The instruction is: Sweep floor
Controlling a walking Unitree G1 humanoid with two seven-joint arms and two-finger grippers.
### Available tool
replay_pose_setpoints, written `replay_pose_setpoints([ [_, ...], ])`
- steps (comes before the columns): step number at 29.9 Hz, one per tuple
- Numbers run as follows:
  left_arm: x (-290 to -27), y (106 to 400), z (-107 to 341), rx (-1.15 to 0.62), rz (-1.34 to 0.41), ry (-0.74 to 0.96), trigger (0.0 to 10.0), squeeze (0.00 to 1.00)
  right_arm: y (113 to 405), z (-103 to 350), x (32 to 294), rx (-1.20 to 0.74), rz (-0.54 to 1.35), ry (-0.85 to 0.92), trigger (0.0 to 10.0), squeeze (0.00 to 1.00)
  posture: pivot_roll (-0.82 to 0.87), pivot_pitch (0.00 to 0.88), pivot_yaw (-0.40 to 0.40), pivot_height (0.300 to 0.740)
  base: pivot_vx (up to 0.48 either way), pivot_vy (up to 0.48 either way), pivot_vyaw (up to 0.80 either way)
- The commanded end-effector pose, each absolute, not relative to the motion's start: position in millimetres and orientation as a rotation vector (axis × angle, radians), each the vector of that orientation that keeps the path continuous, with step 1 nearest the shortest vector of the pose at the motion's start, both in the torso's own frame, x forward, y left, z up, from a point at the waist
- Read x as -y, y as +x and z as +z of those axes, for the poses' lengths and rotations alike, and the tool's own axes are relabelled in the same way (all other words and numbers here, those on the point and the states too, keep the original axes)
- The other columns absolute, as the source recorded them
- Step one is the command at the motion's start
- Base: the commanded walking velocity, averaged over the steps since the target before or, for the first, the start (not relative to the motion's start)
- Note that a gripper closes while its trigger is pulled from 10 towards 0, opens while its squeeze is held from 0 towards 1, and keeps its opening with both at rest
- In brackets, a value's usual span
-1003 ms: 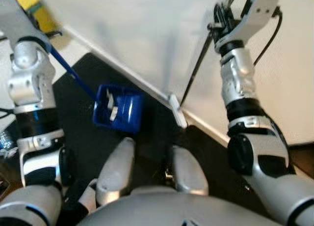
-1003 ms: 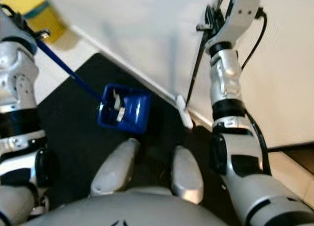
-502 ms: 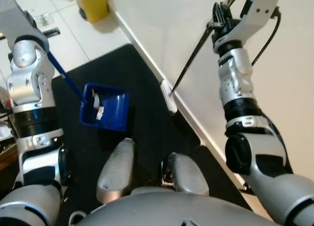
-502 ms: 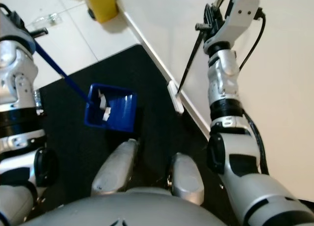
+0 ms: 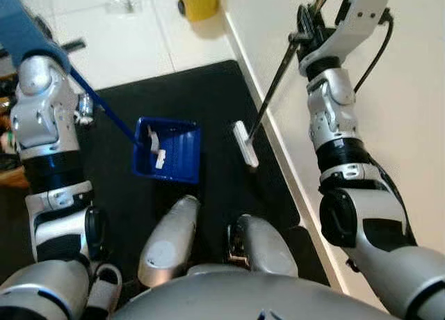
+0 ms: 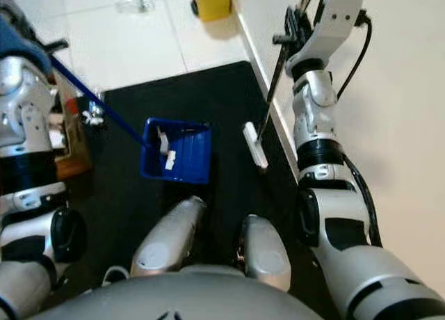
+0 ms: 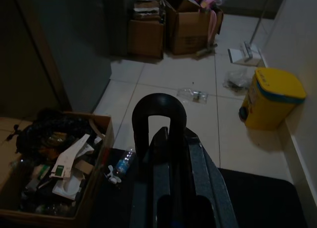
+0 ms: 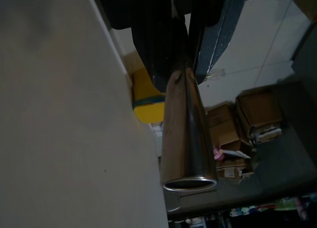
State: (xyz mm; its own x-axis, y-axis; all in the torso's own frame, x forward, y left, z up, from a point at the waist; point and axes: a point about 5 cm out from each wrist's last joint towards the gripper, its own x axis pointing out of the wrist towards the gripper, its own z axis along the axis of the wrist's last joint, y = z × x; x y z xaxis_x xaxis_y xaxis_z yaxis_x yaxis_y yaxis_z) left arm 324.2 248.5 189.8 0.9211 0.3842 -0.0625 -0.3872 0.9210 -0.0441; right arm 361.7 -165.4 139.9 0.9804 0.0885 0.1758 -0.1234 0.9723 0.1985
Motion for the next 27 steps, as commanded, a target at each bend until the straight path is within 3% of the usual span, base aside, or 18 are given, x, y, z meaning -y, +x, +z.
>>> replay_pose_setpoints([
  [1, -246.5, 326.0, 196.5, -0.029, 0.393, -0.06, 10.0, 0.0, 362.7, 147.0, 165.8, 0.203, 0.11, 0.205, 10.0, 0.0, 0.13, 0.0, -0.052, 0.74, 0.0, 0.0, 0.78],
  [27, -247.7, 330.6, 195.9, -0.038, 0.408, -0.069, 10.0, 0.0, 362.6, 145.9, 165.5, 0.2, 0.108, 0.204, 10.0, 0.0, 0.13, 0.0, -0.049, 0.74, 0.0, 0.0, 0.78],
])
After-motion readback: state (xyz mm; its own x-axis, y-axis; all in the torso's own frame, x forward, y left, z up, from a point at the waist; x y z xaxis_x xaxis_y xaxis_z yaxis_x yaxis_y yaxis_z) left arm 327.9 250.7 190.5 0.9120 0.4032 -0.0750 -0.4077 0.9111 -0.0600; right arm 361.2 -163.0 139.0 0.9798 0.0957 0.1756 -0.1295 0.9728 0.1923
